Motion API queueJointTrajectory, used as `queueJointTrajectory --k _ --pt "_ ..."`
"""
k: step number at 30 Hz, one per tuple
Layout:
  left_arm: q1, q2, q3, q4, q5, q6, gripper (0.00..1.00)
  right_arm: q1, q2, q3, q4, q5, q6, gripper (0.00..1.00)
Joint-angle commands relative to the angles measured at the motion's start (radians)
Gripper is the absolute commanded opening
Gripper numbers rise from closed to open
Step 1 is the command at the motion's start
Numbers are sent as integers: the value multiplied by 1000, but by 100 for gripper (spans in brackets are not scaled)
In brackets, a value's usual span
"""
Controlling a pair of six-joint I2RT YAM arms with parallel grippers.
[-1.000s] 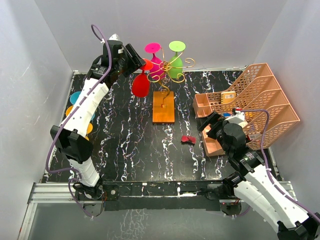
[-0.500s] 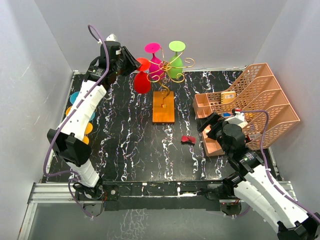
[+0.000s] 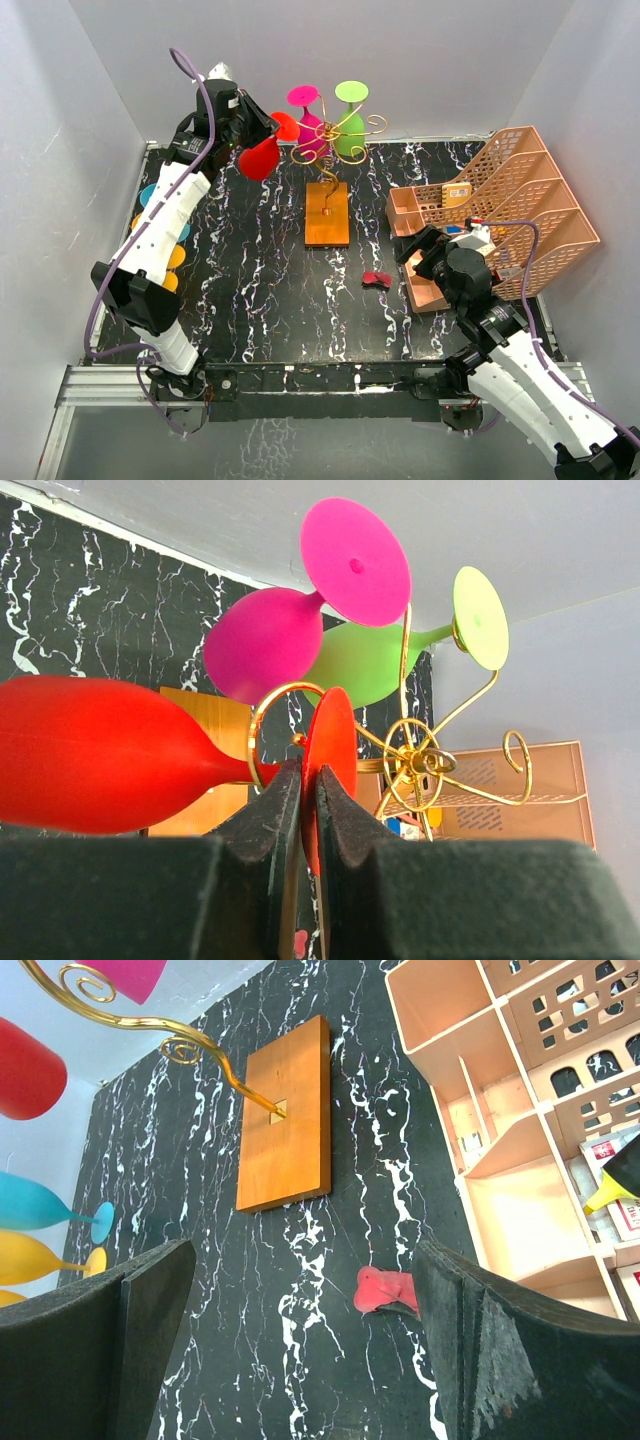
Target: Take the wine glass off the wine glass rack
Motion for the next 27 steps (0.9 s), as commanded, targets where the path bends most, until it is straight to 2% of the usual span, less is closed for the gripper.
queueJointTrajectory --k 1,8,22,27 --pt "1 -26 13 -51 -36 19 5 -4 -17 13 28 24 -7 99" --pt "1 -25 8 9 -31 -29 0 -3 -22 14 21 29 -5 99" --pt "0 -37 -7 89 -12 -93 0 -3 -31 13 16 37 -10 99" --pt "1 -4 46 76 -25 -97 0 -3 -39 14 10 44 -15 99"
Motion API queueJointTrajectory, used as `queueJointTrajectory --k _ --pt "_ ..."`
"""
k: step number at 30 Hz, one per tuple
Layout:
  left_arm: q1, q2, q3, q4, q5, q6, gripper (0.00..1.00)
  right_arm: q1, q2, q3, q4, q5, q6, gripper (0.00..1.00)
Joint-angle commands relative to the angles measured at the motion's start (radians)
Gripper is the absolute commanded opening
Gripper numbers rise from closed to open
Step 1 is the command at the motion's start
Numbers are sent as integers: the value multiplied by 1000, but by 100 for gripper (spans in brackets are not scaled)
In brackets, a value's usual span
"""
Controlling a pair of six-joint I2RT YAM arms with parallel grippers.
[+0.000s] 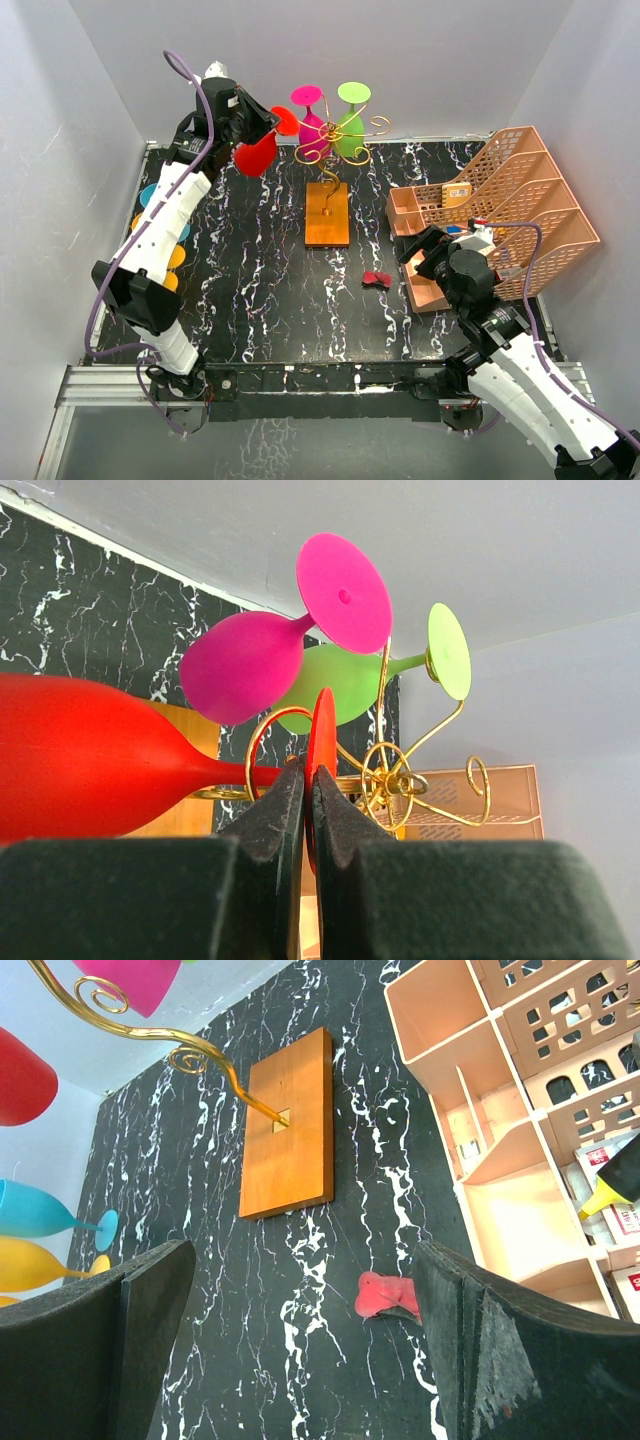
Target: Take the wine glass off the wine glass rack
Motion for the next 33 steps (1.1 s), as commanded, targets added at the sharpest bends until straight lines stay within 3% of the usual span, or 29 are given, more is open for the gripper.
queueJointTrajectory --k 1,15,27,33 --pt "5 8 76 8 -18 -7 0 -3 -20 14 12 33 -16 99" --pt "6 100 162 9 139 -38 0 -4 -28 25 10 46 -26 99" --pt "6 -33 -14 97 271 -106 0 -4 -17 27 9 36 -13 99" --pt "6 -117 -68 96 245 -101 0 -3 -18 30 8 27 -9 99"
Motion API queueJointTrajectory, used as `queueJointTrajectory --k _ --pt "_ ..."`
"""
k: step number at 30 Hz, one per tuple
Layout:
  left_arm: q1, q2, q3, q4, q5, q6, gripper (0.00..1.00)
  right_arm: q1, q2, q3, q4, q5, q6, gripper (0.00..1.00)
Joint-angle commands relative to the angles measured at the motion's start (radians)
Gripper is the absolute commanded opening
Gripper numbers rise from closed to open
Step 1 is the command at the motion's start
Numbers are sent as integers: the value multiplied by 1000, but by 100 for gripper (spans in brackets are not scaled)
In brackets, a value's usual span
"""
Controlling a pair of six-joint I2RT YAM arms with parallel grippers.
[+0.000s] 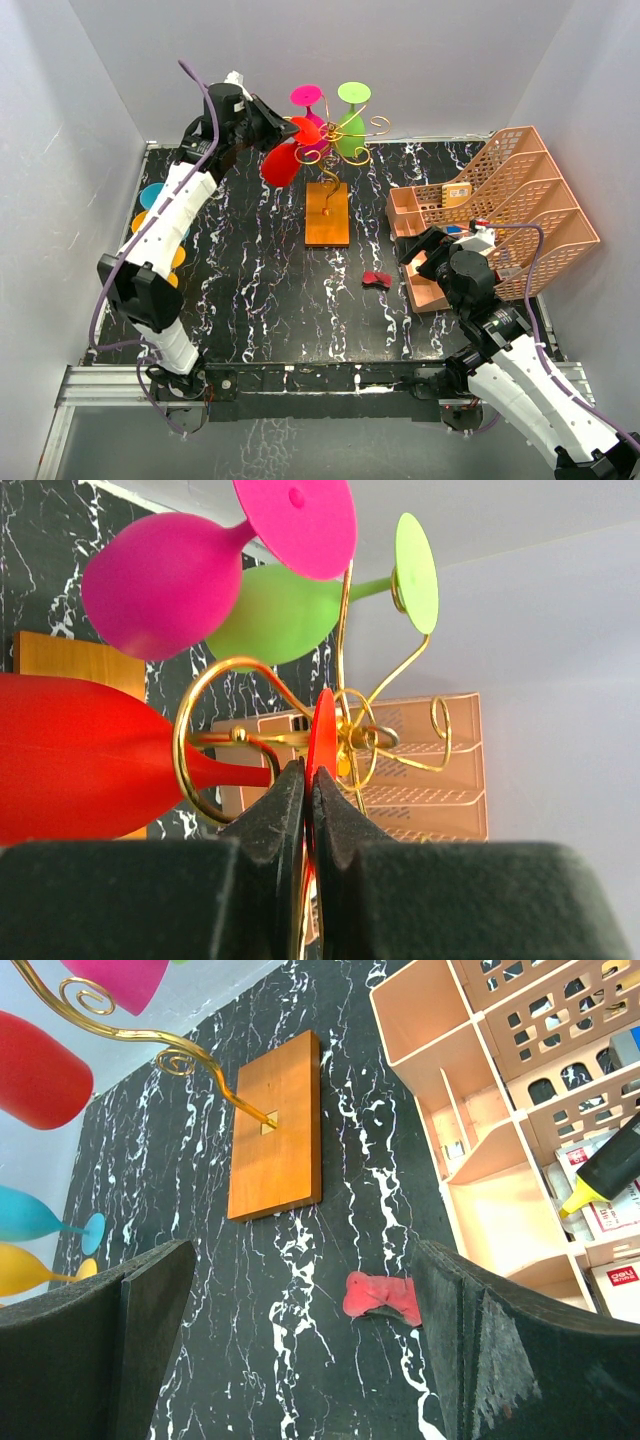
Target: Take the wine glass off the wine glass rack
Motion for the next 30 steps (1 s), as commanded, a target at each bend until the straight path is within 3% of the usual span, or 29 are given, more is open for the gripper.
queueJointTrajectory --k 1,10,19,22,25,30 --pt "6 -151 -22 29 -3 1 0 -4 -6 30 28 6 8 99" --pt "6 -231 -79 -1 -33 9 0 -4 11 51 27 -10 -1 99" --pt "5 -463 -244 -88 -120 109 0 -3 42 94 36 -95 -132 99" --pt "6 -541 -328 -97 -88 165 0 -4 47 113 49 -185 -201 99" --pt "5 -634 -446 -36 36 266 0 -4 53 133 83 -330 -254 99" --pt "3 -765 -667 64 292 368 0 -3 106 153 234 -738 -263 99"
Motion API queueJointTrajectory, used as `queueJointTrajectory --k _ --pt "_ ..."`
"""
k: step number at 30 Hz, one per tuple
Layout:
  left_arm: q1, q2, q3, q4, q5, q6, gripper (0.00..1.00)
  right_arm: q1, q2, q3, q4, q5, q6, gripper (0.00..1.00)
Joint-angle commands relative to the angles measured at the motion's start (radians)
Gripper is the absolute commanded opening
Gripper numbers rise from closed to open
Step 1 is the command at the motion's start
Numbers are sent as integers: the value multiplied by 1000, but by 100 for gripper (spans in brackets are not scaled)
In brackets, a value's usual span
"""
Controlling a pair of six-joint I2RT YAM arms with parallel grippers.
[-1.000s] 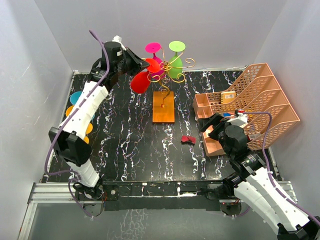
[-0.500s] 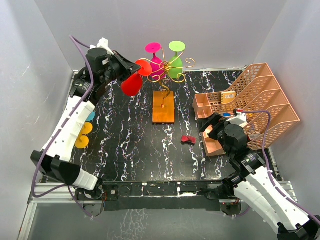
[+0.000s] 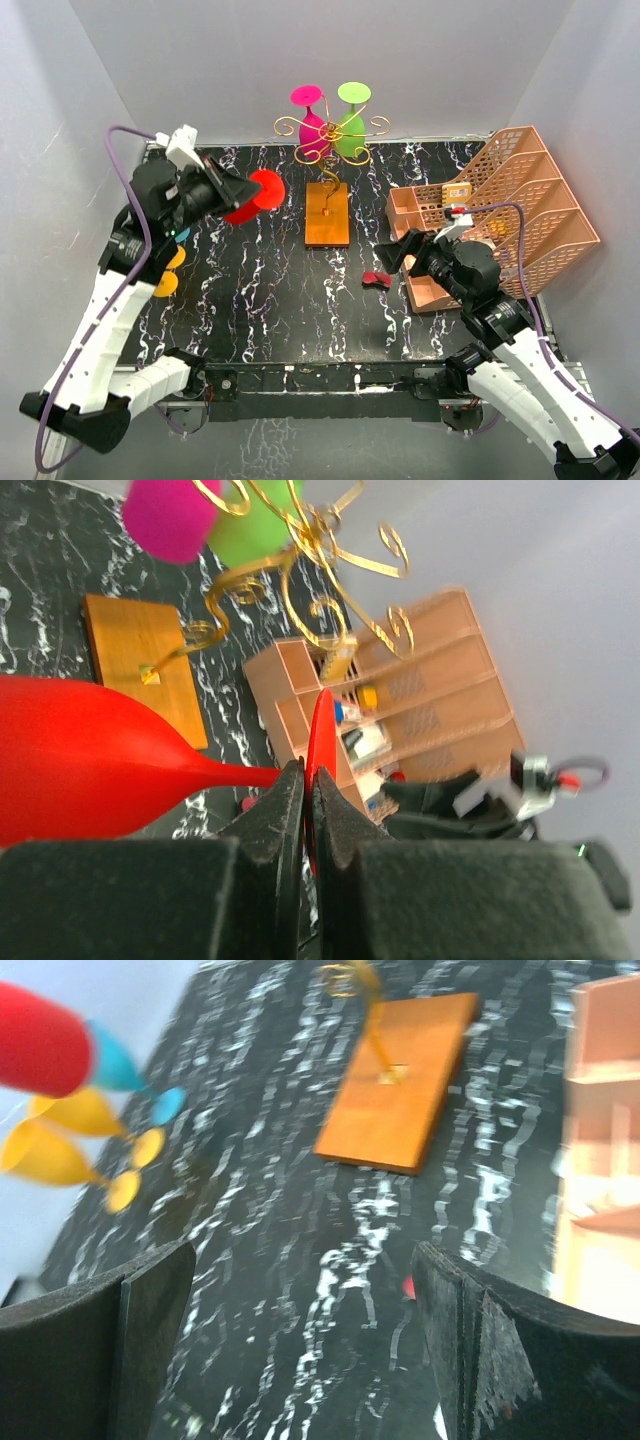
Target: Take the wine glass off the wine glass rack
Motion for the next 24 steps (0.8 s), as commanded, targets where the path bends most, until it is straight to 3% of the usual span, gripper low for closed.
queueJointTrajectory --k 1,6,11,14,18,24 --pt "2 -86 -155 105 276 128 0 -1 68 60 237 -442 -14 99" --pt "2 -130 -286 234 444 36 0 0 222 7 617 -725 294 93" --pt "-10 -147 -433 445 508 -103 0 21 387 -99 1147 -792 653 84" --pt "-32 -130 -464 483 519 -141 0 50 453 -110 1246 -751 735 82" --pt "-63 -129 -492 501 511 -138 0 103 507 -102 1277 -716 728 78" --pt "-121 -118 -512 498 490 -136 0 136 586 -67 1276 -682 745 57"
